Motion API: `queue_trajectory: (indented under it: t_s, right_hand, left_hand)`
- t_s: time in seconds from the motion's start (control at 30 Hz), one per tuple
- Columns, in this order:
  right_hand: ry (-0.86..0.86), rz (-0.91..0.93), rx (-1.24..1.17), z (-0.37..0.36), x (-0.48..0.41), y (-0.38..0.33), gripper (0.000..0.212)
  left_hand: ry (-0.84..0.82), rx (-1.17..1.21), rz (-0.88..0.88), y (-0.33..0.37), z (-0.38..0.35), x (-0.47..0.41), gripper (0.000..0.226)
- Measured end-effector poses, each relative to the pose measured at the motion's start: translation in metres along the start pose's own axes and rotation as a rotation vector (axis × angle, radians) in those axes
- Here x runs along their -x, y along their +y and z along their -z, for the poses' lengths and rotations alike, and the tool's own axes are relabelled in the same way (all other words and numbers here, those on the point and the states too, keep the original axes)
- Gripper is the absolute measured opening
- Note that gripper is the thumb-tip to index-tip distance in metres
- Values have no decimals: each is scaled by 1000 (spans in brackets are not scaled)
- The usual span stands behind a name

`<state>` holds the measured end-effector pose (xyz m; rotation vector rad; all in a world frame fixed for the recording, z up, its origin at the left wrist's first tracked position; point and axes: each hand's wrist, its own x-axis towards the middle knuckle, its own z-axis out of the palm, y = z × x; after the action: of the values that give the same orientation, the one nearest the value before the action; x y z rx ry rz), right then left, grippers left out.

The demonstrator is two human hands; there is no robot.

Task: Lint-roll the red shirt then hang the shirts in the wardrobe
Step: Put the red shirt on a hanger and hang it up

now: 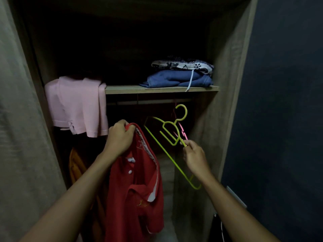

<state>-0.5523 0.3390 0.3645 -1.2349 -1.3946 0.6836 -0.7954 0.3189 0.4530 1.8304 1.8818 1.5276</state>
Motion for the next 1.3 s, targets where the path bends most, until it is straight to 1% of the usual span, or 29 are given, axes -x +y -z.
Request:
queue_trajectory:
  t_s: [0.13, 0.23, 0.3, 0.4, 0.47, 0.53, 0.67, 0.77, 0.83, 0.9, 0.93, 0.97, 1.03, 1.07, 1.1, 1.17, 1.3]
  right_hand:
    - [-80, -13, -131, 20, 42, -4, 26]
    - [-96, -21, -72, 33, 60, -14, 17]
    - [-56, 3, -40, 39, 68, -22, 8]
    - [78, 87, -139, 43, 77, -35, 25]
    - [139, 114, -205, 44, 82, -40, 33]
    - [144, 116, -205, 44, 85, -42, 34]
    - [146, 133, -123, 45, 90, -40, 35]
    - [180, 154, -176, 45, 97, -39, 35]
    - [212, 154, -297, 44, 103, -40, 31]
    - [243, 159, -377, 43, 108, -46, 21]
    - [235, 157, -402, 42, 108, -50, 15]
    - [203, 147, -420, 42, 107, -55, 12]
    - [142, 103, -417, 40, 101, -64, 13]
    - [142, 87, -408, 39, 98, -70, 5]
    - [162, 90, -407, 38, 95, -77, 8]
    - [209, 108, -439, 36, 87, -87, 26]
    - [227, 210, -644, 33, 86, -119, 35]
  left_hand:
    - [10, 18, -40, 9, 5, 10, 21]
    - [17, 20, -47, 18, 10, 13, 21]
    - [24, 18, -61, 23, 13, 13, 21]
    - [21, 17, -85, 32, 16, 13, 20]
    - [23, 13, -91, 37, 18, 13, 20]
    - [32, 10, -95, 41, 21, 11, 19]
    - [34, 10, -116, 46, 24, 10, 19]
    - [33, -1, -124, 46, 25, 11, 20]
    - [27, -2, -118, 44, 27, 11, 21]
    - [15, -2, -110, 44, 28, 11, 21]
    - [10, -2, -110, 46, 29, 11, 21]
    - [5, -4, -112, 47, 29, 10, 21]
    - [-2, -11, -122, 52, 30, 9, 22]
    - [-2, -12, -127, 54, 31, 8, 23]
    - [2, -9, -130, 56, 31, 7, 22]
    - [-1, 5, -125, 60, 33, 4, 22]
    - [-59, -26, -150, 69, 37, -3, 23]
